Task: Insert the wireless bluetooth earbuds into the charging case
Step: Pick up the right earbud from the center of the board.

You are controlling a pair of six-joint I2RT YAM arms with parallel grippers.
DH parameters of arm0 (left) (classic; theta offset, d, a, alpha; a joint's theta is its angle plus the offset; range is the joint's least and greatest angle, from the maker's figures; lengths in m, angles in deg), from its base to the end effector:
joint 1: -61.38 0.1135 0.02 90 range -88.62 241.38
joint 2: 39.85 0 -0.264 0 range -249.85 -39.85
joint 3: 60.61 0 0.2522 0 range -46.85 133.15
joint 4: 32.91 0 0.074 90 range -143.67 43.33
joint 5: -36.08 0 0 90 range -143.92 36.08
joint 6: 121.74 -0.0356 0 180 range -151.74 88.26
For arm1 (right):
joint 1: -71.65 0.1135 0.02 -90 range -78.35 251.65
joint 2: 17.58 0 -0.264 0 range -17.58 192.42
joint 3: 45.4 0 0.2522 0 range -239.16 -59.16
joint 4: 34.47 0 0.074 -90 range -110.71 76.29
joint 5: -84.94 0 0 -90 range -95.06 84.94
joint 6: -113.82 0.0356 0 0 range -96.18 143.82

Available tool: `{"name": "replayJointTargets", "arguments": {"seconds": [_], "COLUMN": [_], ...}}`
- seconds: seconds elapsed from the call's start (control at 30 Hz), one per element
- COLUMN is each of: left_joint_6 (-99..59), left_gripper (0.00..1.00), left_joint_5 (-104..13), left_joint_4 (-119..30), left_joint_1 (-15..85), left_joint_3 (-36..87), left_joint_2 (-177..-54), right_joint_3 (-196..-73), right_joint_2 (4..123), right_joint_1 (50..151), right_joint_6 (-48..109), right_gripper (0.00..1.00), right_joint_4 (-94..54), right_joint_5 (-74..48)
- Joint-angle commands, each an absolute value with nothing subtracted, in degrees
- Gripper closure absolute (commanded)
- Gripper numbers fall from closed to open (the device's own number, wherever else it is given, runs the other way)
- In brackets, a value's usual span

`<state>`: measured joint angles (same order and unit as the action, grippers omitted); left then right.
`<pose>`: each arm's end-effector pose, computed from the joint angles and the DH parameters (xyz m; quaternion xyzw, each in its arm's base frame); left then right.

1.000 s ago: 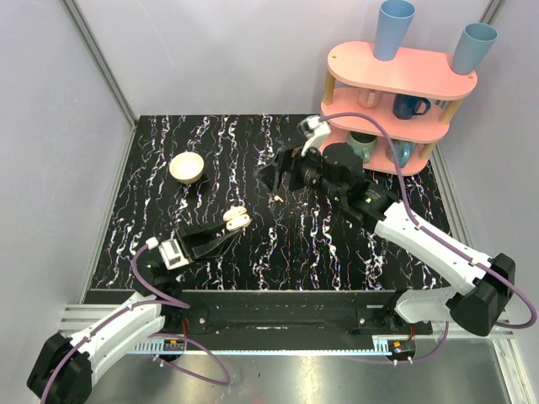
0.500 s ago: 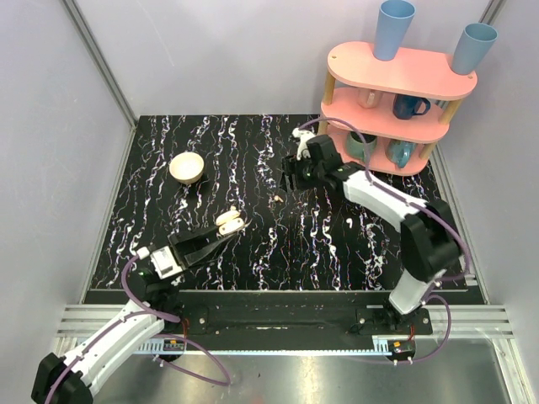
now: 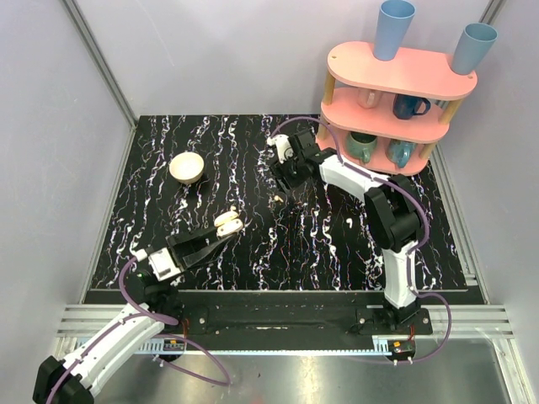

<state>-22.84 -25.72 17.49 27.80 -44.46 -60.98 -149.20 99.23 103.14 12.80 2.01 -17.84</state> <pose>0.0731 -0.0688 0.2618 0.2988 0.3112 -0.4112 0.8030 0.3842 0.2446 0.2097 -0.3739 0.8549 0.1639 0.3200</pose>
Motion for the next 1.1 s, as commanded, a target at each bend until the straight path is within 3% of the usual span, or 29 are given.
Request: {"name": "replayJointTargets", "arguments": {"seconds": [0.0, 1.07], "left_joint_6": [-22.6, -21.9], "left_gripper": [1.0, 1.0], "left_joint_5": [-27.5, -26.6], "left_joint_4": [23.3, 23.7], "left_joint_1": [27.6, 27.5], "left_joint_3": [-46.7, -46.6], "left_joint_2": [-62.2, -64.2], "right_joint_3": [-152.7, -156.2], "right_joint_2": [102.0, 108.8], "right_joint_1": [103.3, 105.9], "right_joint_6": [8.2, 4.7], "right_gripper": [0.36, 0.38], "right_joint_4": [4.4, 3.0], "right_joint_5": [-19.3, -19.0]}}
